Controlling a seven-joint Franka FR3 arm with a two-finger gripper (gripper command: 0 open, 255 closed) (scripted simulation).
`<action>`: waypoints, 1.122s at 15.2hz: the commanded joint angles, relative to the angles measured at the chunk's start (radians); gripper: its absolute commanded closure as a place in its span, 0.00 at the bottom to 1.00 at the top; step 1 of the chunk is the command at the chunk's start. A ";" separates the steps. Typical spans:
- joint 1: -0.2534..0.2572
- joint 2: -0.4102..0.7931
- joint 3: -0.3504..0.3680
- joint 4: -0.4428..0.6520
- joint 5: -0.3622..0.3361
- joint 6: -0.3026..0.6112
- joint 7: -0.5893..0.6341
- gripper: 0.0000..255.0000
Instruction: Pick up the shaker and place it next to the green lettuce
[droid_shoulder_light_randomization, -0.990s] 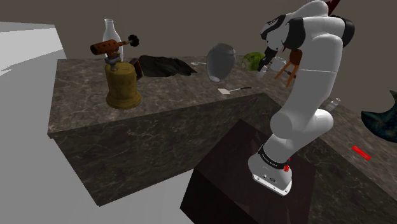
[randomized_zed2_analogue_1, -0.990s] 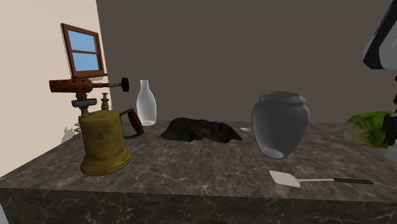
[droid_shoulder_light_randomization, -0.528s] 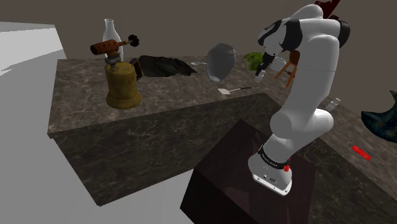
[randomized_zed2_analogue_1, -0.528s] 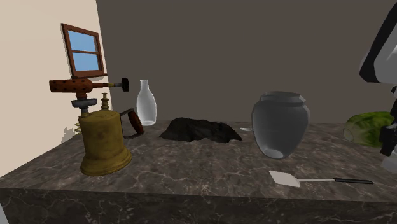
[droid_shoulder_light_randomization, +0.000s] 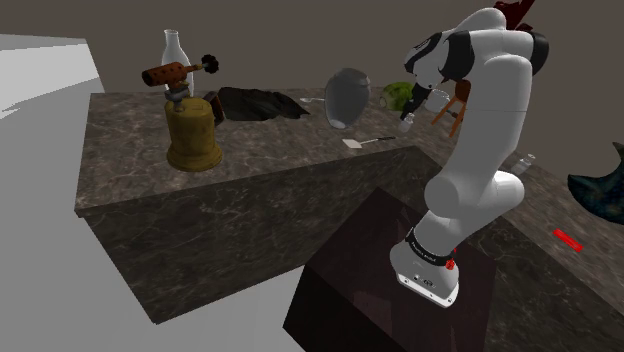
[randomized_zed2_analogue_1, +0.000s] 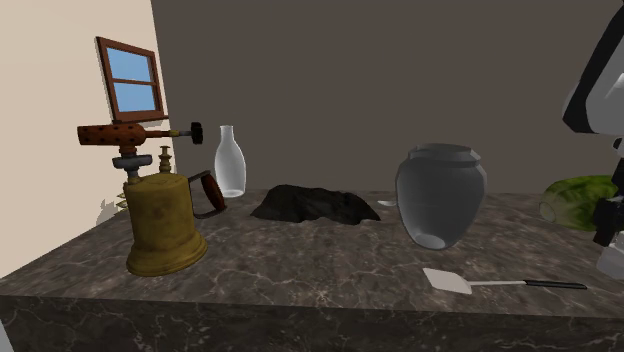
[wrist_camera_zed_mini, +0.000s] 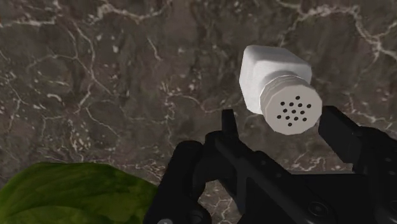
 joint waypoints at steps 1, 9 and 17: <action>0.000 0.000 0.000 0.000 0.000 0.000 0.000 0.00; 0.013 -0.064 -0.024 0.038 -0.043 -0.094 0.026 0.00; 0.013 -0.064 -0.024 0.038 -0.043 -0.094 0.026 0.00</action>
